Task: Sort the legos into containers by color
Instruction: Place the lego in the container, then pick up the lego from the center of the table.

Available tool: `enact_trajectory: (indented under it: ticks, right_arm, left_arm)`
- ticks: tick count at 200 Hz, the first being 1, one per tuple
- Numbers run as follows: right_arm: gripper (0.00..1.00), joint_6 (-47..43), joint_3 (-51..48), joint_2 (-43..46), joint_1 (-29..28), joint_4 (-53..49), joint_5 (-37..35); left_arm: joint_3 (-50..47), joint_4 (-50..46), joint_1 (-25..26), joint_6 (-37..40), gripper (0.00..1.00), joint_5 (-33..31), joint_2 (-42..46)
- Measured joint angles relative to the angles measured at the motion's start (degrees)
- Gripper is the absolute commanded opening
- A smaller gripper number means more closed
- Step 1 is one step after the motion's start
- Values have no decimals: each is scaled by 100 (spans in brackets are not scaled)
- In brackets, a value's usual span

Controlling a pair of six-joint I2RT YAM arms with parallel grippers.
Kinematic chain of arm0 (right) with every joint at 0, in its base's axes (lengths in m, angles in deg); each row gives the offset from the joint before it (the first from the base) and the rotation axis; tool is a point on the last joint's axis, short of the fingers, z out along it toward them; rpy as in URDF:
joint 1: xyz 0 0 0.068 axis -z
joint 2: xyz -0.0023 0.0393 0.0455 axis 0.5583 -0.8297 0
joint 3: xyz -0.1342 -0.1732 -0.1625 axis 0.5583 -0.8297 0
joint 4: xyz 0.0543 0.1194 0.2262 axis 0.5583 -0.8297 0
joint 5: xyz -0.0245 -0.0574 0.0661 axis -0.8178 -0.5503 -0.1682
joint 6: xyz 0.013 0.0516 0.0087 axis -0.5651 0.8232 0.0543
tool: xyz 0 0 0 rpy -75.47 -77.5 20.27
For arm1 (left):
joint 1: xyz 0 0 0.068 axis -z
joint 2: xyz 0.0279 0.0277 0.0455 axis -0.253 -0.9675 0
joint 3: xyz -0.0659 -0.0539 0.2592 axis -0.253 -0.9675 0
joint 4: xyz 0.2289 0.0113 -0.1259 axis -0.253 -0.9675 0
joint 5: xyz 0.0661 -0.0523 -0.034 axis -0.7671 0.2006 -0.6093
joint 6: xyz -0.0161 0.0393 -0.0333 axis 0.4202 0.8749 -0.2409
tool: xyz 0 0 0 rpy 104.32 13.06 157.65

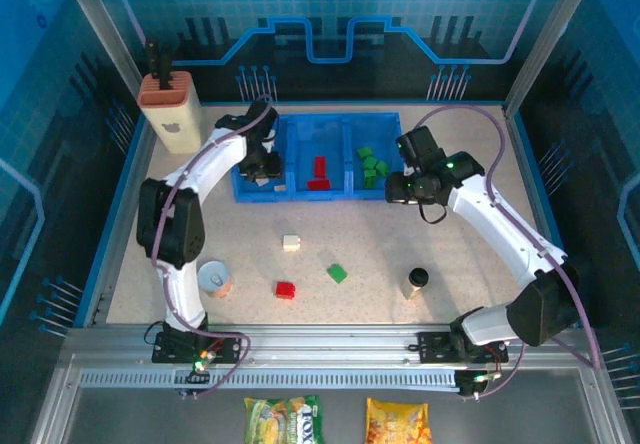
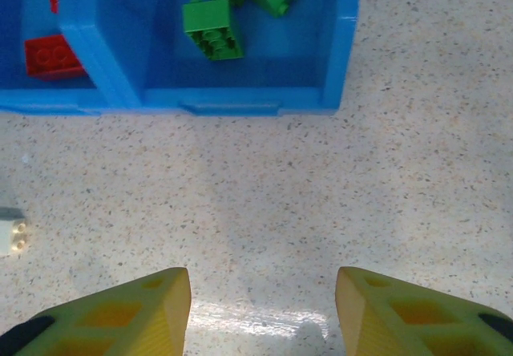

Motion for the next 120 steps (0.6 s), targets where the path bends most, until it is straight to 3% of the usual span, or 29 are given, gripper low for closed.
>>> enact_trajectory:
  ticks: [65, 120]
  right_arm:
    - [52, 109, 39, -400, -629, 9, -2]
    - [52, 153, 28, -522, -732, 11, -24]
  left_arm:
    - [-1351, -15, 153, -238, 53, 157, 1537]
    - [-2446, 243, 1113, -841, 61, 133, 1790]
